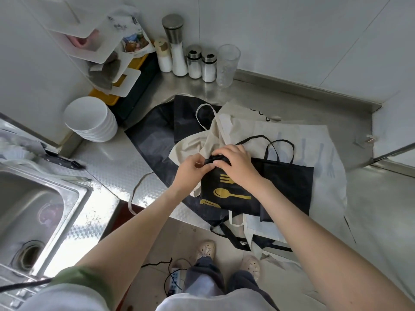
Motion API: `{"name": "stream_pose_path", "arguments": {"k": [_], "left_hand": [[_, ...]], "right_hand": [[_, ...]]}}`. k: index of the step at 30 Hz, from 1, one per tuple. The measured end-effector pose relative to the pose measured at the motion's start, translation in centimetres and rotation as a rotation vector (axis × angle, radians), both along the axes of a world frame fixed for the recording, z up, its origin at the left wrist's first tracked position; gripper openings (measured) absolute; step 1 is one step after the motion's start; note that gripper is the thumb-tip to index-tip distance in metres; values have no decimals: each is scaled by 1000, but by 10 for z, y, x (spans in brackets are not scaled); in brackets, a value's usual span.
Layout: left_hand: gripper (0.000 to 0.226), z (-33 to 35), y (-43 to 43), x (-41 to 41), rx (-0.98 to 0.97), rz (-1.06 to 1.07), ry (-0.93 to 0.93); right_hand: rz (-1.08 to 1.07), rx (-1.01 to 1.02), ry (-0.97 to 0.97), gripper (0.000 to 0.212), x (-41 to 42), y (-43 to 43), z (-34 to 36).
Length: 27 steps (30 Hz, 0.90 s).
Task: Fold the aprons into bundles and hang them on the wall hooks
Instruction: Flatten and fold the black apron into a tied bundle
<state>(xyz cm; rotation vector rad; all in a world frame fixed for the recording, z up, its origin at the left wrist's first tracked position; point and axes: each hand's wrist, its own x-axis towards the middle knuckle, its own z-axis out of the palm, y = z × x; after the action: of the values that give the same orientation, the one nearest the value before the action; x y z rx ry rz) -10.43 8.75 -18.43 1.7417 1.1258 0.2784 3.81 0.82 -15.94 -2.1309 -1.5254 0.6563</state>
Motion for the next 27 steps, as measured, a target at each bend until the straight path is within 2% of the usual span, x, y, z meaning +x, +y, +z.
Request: {"name": "stream_pose_path", "arguments": {"k": [3,5,9,11,14,17,20,23,25,27], "left_hand": [[34,6,1,-4,-332,11,-241],[32,8,1,-6,-473,25,-326],[26,14,1,-3,-587,10,-325],[23,18,3,-2,-611,16,-319],[32,21,5,3,-644,65,-305],[32,24,4,11,-682,76,-359],[29,22,0,17,-506,94,-336],[55,16,-6,12,-156,128,-289],[56,13,-8,5,113,97,-222],[47,11,-11,-2,217,31,-154]], "right_hand": [[-34,-41,55,13,-2,8,1],[-55,-52,114,11,-2,12,3],[-152,-77,295,28,0,18,3],[-193,-70,383,29,0,21,2],[-272,-7,687,17,-2,15,8],[-356,3,946,21,1,6,14],[-393,-2,992,21,5,3,19],[-417,45,729,25,8,6,19],[-363,73,604,28,7,6,21],[-290,76,592,27,5,5,27]]}}
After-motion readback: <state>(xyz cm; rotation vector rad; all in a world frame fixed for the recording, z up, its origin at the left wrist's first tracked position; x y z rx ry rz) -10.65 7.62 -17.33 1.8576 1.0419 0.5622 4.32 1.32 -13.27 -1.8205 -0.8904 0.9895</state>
